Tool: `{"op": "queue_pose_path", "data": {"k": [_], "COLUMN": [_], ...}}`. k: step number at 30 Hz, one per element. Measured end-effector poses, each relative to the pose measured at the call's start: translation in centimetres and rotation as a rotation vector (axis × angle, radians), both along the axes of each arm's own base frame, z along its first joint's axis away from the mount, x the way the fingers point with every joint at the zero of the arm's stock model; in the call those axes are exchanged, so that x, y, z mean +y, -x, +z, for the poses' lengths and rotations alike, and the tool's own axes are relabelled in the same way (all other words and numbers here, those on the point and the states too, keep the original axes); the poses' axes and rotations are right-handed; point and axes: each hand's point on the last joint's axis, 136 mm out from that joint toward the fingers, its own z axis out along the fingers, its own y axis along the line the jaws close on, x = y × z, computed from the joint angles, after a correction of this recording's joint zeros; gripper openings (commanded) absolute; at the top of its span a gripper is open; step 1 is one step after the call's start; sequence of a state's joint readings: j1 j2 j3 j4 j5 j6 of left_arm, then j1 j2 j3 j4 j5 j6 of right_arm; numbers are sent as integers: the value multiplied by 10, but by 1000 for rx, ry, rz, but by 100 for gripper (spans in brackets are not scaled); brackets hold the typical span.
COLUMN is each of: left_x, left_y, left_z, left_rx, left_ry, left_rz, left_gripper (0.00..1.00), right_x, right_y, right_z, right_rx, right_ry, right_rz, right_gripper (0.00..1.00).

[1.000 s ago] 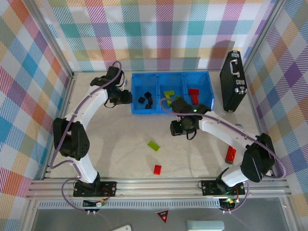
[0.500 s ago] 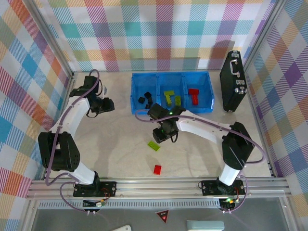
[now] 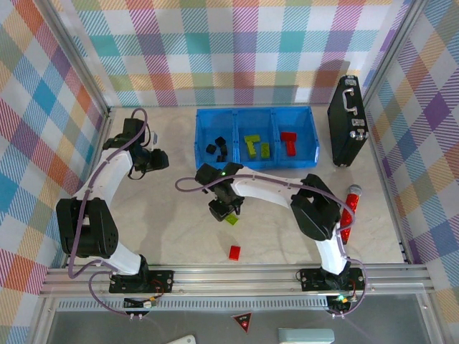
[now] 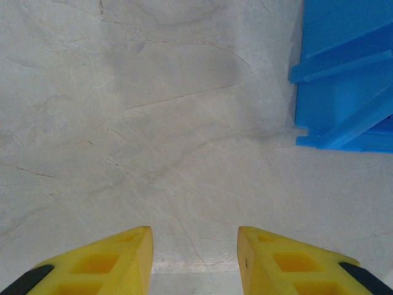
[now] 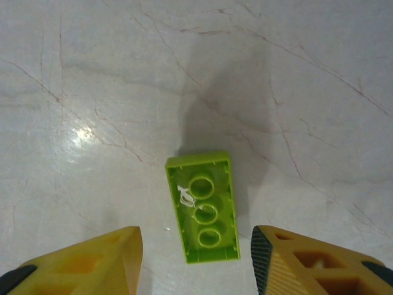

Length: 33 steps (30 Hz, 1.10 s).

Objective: Sort the legos into containers by color
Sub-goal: Pick up the lego from the bottom-center of the table.

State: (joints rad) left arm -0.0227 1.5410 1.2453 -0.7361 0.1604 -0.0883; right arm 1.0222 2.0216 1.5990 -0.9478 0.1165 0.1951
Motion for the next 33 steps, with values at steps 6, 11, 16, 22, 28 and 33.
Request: {"op": "queue_pose_path", "data": {"k": [6, 11, 16, 22, 28, 33], "left_x": [0, 0, 0, 0, 0, 0], "left_y": [-2, -2, -2, -2, -2, -2], "left_z": [1, 1, 1, 1, 1, 1], "left_rx": [-10, -10, -10, -10, -10, -10], "left_ry": [0, 0, 0, 0, 0, 0], "left_rz": [0, 0, 0, 0, 0, -1], "left_gripper": [41, 40, 40, 40, 40, 40], "right_x": [3, 0, -3, -4, -5, -5], "right_y": [-1, -1, -1, -1, -1, -2], "right_z": [-14, -25, -35, -40, -41, -41], "right_rx": [8, 14, 26, 30, 30, 25], "right_ry": [40, 71, 97, 111, 114, 118], "right_rz": [8, 7, 7, 7, 7, 6], "right_gripper": [55, 55, 54, 48, 44, 40]}}
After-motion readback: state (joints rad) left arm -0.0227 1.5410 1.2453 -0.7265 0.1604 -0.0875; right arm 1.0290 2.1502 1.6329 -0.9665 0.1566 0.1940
